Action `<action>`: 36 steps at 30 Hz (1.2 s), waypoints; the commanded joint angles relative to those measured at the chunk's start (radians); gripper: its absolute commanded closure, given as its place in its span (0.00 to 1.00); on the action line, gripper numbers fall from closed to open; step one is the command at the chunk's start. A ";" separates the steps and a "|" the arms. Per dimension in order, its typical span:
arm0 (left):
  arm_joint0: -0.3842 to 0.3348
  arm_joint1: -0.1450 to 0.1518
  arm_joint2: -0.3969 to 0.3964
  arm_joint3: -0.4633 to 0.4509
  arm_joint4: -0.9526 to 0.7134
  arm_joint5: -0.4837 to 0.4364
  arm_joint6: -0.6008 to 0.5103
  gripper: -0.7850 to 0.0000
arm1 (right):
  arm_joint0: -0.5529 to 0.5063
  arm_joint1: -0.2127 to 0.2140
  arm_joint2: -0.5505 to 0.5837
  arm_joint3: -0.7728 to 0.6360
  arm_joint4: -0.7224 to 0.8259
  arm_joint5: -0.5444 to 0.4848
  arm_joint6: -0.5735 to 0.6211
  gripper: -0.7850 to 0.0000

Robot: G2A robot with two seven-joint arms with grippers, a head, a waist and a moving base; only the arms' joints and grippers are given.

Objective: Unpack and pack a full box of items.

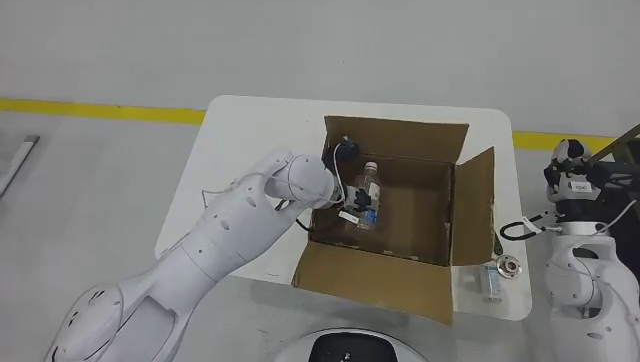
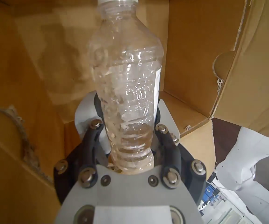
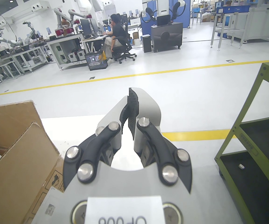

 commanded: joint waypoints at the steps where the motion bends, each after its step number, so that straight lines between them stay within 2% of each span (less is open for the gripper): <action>1: -0.008 -0.012 0.017 -0.003 0.001 0.012 -0.004 1.00 | 0.000 0.000 0.000 0.000 0.000 0.000 0.000 1.00; 6: -0.040 -0.047 0.098 0.002 0.083 0.064 -0.025 1.00 | 0.000 0.000 0.000 0.000 0.000 0.000 0.000 1.00; 15: -0.075 -0.106 0.164 0.049 0.120 0.138 -0.063 0.99 | 0.000 0.000 0.000 0.000 0.000 0.000 0.000 1.00; 16: -0.079 -0.111 0.167 0.055 0.125 0.146 -0.064 0.71 | 0.000 0.000 0.000 0.000 0.000 0.000 0.000 1.00; 17: -0.082 -0.116 0.170 0.061 0.128 0.151 -0.067 0.38 | 0.000 0.000 0.000 0.000 0.000 0.000 0.000 1.00; 18: -0.085 -0.120 0.171 0.066 0.130 0.153 -0.069 0.31 | 0.000 0.000 0.000 0.000 0.000 0.000 0.000 1.00; 19: -0.088 -0.124 0.172 0.074 0.132 0.156 -0.070 0.13 | 0.000 0.000 0.000 0.000 0.000 0.000 0.000 1.00; 20: -0.090 -0.128 0.172 0.080 0.134 0.157 -0.071 0.00 | 0.000 0.000 0.000 0.000 0.000 0.000 0.000 1.00; 31: -0.091 -0.148 0.157 0.131 0.157 0.176 -0.082 0.00 | 0.000 0.000 0.000 0.000 0.000 0.000 0.000 1.00; 36: -0.083 -0.136 0.111 0.086 0.175 0.115 -0.025 0.00 | 0.000 0.000 0.000 0.000 0.000 0.000 0.000 1.00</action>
